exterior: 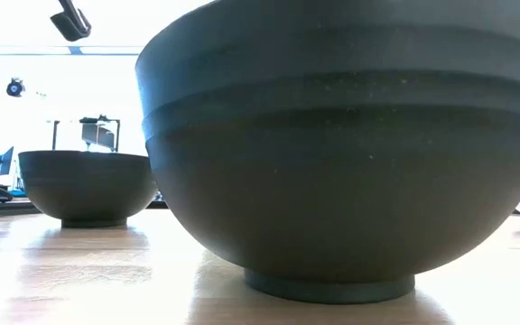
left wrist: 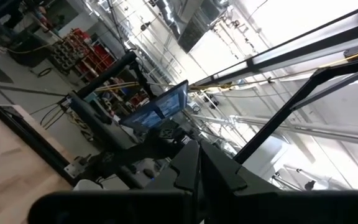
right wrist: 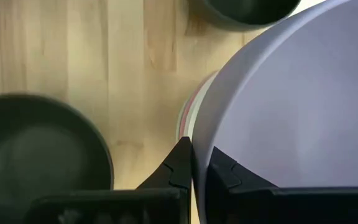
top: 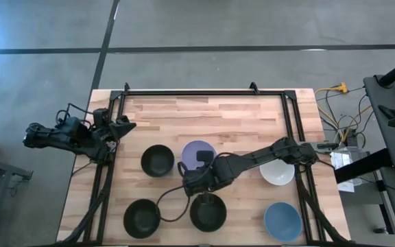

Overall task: Nest bowls inside each other
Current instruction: Stack the purple bowl on top of the white bowl

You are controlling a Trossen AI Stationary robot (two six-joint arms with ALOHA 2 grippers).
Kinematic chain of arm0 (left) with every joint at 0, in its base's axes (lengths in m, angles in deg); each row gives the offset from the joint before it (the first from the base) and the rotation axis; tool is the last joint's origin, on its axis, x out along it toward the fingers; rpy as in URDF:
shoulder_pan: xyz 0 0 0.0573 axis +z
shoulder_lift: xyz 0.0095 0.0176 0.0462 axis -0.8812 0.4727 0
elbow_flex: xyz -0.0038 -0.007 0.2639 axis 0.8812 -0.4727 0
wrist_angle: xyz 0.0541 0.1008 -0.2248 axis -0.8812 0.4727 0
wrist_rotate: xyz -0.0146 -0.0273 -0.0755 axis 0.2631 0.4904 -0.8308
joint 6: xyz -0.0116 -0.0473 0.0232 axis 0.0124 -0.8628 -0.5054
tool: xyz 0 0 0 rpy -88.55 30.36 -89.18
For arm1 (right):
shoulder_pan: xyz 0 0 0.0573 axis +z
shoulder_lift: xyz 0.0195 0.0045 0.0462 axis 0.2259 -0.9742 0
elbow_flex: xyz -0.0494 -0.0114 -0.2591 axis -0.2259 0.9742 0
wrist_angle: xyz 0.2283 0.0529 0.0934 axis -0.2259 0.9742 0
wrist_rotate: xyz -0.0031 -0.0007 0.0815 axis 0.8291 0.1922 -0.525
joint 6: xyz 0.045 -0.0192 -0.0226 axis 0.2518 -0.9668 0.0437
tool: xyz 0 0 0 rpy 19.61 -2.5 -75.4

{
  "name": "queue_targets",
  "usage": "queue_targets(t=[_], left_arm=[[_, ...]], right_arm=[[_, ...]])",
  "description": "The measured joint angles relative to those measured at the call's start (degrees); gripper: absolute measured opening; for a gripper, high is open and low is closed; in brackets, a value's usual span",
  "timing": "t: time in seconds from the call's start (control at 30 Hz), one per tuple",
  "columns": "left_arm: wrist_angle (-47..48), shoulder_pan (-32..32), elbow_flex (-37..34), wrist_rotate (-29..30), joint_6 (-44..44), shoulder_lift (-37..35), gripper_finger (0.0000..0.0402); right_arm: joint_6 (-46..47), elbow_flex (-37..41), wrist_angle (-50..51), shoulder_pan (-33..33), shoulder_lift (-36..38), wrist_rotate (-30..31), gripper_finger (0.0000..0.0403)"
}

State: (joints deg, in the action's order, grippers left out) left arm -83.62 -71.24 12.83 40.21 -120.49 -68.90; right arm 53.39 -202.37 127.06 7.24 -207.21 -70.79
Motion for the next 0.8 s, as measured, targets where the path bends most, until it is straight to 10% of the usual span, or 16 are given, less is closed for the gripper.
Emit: queue_targets(t=[0.8], left_arm=[[0.1,0.0,-0.2,-0.2,0.0,1.9,0.0000]], right_arm=[[-17.5,6.0,-0.8,-2.9,-0.1,-6.3,0.0009]])
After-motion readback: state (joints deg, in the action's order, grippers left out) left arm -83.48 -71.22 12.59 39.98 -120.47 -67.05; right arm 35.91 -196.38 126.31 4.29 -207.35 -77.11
